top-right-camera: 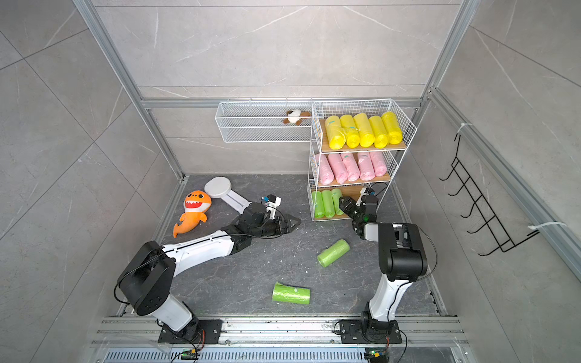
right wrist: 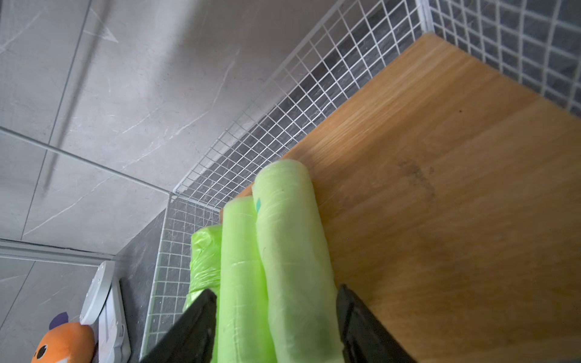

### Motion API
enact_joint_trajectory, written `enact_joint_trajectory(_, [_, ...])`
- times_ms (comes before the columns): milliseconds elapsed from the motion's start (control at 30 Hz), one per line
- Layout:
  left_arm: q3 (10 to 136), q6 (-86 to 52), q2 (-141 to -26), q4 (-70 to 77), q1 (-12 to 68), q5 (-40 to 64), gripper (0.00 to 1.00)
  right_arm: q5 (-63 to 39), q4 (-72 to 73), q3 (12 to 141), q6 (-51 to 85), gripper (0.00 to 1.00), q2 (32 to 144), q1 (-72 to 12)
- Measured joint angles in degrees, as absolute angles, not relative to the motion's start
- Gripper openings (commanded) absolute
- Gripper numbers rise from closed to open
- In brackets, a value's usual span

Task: Sort the rolls of trash bags by color and place them on the shelf
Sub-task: Place the roll of trash bags on the shelf, then pick up the roll of trash bags from the center of the board.

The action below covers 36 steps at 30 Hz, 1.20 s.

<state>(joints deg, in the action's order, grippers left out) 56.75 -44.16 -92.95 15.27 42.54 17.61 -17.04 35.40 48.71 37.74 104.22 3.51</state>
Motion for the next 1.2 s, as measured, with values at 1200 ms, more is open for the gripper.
enact_joint_trajectory(1200, [64.8,1.1,-98.5,-20.9,75.1,-1.1,0.81,-16.0,23.4,29.2,32.5,0.7,80.3,2.7])
